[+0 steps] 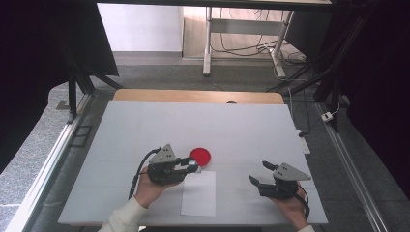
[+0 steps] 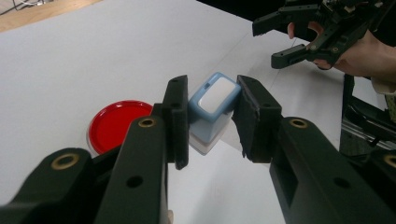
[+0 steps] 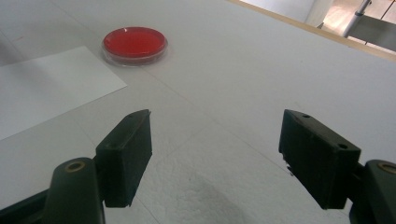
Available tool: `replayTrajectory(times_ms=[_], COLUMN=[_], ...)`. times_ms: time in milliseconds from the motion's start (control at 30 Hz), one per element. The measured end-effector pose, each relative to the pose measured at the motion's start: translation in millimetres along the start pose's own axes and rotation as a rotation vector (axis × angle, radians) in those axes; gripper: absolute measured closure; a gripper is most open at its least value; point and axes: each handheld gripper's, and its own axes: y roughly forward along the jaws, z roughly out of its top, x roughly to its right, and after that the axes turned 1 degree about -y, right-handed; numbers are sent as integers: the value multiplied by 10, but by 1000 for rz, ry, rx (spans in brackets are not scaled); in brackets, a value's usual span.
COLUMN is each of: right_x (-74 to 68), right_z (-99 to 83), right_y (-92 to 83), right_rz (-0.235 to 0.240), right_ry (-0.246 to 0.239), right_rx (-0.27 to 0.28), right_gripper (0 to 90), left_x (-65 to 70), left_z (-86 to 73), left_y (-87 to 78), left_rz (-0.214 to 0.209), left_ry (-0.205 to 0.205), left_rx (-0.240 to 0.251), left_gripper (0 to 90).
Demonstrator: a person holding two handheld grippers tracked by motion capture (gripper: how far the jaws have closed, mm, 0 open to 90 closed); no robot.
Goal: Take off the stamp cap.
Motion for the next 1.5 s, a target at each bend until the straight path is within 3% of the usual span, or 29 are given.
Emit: replayTrajectory(times_ms=[567,700,1133,1233,1500], right_x=[-261,-334,-393,-474,-592], right_z=[150,157,245,292,382], right_y=[147,158,219,265,384], right_rz=[63,83,167,176,213], right_ry=[-13,-32,8,-23,-40], right_rx=[6,1,26,11,14], right_gripper=[256,260,289,295,309], left_x=[-52,-58,-31,-26,-11], left_z=[-20,2,19,23,33], left_y=[-14,-6,46,65,87], left_rz=[22,5,-23,-34,-40], left_ry=[2,-5,-3,-1,2], left_rx=[-8,3,0,-4,-3], left_gripper=[664,664,664,664,664])
